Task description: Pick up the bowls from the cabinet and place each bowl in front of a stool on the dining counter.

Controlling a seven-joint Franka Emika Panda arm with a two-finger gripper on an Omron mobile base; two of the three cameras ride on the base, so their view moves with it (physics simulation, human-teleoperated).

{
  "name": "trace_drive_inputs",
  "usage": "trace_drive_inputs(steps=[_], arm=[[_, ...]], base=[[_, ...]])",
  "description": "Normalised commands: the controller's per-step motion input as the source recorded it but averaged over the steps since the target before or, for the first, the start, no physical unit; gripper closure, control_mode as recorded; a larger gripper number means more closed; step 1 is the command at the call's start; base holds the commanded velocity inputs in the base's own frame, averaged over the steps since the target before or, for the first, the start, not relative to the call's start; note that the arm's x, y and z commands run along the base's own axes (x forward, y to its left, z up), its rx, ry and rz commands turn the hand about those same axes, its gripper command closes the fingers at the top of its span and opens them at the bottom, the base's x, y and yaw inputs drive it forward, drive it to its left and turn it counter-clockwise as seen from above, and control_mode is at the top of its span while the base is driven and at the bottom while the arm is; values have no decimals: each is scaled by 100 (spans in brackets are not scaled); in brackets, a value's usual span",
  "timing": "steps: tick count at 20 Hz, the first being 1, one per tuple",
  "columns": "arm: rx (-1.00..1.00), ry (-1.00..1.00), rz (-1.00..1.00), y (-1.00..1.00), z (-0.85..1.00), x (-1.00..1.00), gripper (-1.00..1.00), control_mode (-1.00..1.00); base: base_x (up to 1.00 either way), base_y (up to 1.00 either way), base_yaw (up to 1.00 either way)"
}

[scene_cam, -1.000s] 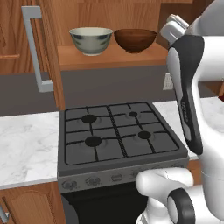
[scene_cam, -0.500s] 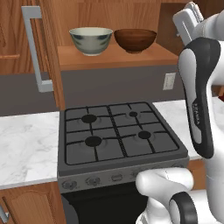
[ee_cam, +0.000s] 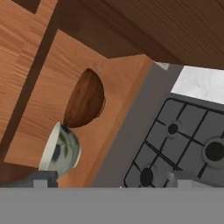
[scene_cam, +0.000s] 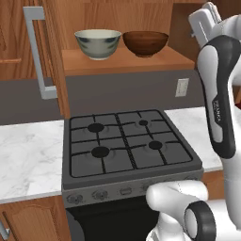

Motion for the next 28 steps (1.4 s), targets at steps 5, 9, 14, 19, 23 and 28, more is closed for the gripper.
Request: trace_drive_inputs(steps=[5, 9, 14, 19, 23, 28], arm=[[1, 15, 1, 0, -5, 65, -100, -100], [0, 8, 0, 1, -16, 65, -100, -100], [4, 0, 0, 4, -19, 57, -100, -100], [11, 2, 0, 3, -9, 66, -100, -100], [13, 13, 0, 0, 0, 71, -100, -100], [8, 13, 0, 0, 0, 61, -100, -100]], base=[[0, 0, 0], [0, 0, 0], [0, 0, 0], [0, 0, 0], [0, 0, 0], [0, 0, 0]])
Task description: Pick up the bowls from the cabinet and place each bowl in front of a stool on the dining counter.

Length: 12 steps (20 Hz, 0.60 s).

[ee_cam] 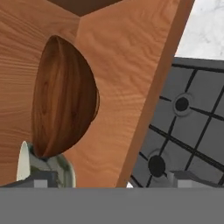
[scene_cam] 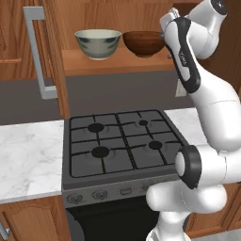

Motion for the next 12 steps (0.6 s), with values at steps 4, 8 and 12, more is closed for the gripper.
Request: trace_drive_inputs(steps=[4, 8, 12], arm=[[4, 8, 0, 0, 2, 58, -100, -100], [3, 0, 0, 0, 0, 41, -100, -100], [2, 0, 0, 0, 0, 28, -100, -100]], base=[[0, 0, 0], [0, 0, 0], [0, 0, 0]])
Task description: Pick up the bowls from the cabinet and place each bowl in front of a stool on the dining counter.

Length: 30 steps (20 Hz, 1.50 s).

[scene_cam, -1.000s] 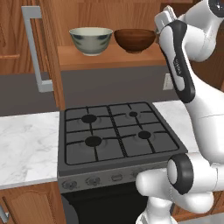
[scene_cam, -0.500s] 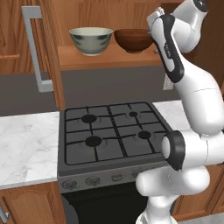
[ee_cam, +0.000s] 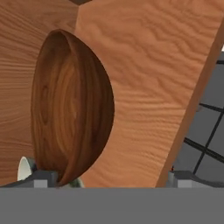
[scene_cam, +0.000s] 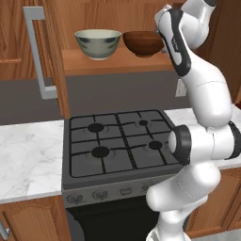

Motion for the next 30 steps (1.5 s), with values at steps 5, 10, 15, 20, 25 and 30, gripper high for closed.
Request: trace_drive_inputs(steps=[5, 10, 15, 20, 25, 30], arm=[[0, 0, 0, 0, -2, 15, -100, -100], [0, 0, 0, 0, -9, 17, -100, -100], [0, 0, 0, 0, -22, 21, -100, -100], [0, 0, 0, 0, -14, 23, -100, -100], [0, 1, 0, 0, -3, 24, -100, -100], [0, 5, 0, 0, 0, 23, -100, -100]], base=[[0, 0, 0], [0, 0, 0], [0, 0, 0], [0, 0, 0], [0, 0, 0], [0, 0, 0]])
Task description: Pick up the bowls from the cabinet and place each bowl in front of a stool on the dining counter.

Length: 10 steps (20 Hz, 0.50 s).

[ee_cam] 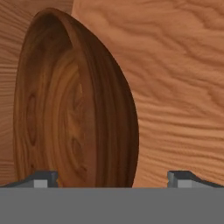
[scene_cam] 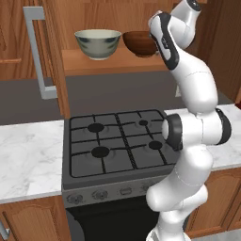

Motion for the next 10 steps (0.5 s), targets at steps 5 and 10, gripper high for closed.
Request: trace_drive_inputs(steps=[5, 10], arm=[[0, 4, 0, 0, 0, 15, -100, -100], [0, 2, 0, 0, -1, 7, 100, -100]], base=[[0, 0, 0], [0, 0, 0]])
